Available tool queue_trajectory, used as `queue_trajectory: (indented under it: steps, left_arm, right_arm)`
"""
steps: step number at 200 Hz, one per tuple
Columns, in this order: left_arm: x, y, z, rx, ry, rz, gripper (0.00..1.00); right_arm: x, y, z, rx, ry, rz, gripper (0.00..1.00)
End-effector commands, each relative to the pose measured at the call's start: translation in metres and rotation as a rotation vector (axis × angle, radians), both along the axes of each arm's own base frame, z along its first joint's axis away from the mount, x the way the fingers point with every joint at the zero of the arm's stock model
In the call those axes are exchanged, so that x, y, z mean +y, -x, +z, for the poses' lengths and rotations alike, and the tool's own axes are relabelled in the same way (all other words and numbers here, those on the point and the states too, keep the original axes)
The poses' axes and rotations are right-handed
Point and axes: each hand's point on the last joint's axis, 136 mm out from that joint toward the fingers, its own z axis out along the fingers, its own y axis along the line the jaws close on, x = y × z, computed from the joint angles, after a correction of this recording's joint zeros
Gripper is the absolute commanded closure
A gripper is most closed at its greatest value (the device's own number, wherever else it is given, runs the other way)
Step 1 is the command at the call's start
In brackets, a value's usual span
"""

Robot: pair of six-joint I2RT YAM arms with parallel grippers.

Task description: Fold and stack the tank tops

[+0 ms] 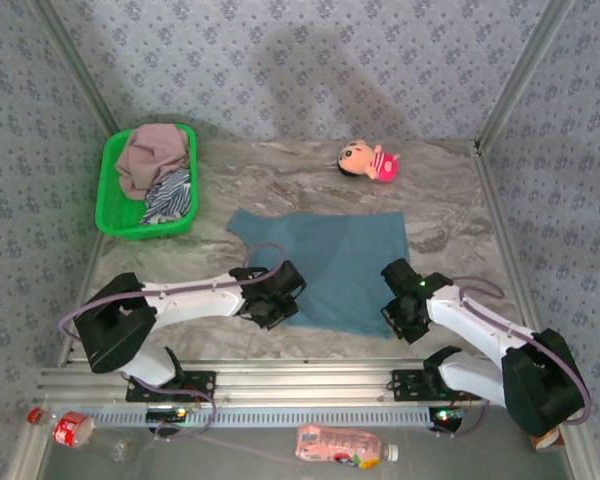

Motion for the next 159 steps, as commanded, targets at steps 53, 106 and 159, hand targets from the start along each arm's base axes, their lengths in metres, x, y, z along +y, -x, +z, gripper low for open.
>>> queue_trajectory:
  steps: [53,106,159]
  left_arm:
    - [0.002,0.001,0.000,0.003,-0.011,-0.016,0.99]
    - [0.017,0.005,0.037,-0.045,-0.027,-0.047,1.00]
    - [0.016,-0.018,0.049,-0.081,-0.008,-0.058,1.00]
  right_arm:
    - [-0.007,0.005,0.006,-0.009,0.019,-0.016,0.98]
    - [-0.012,0.001,0.026,-0.038,0.042,-0.010,0.99]
    - [-0.007,-0.015,0.046,-0.054,0.044,0.044,0.98]
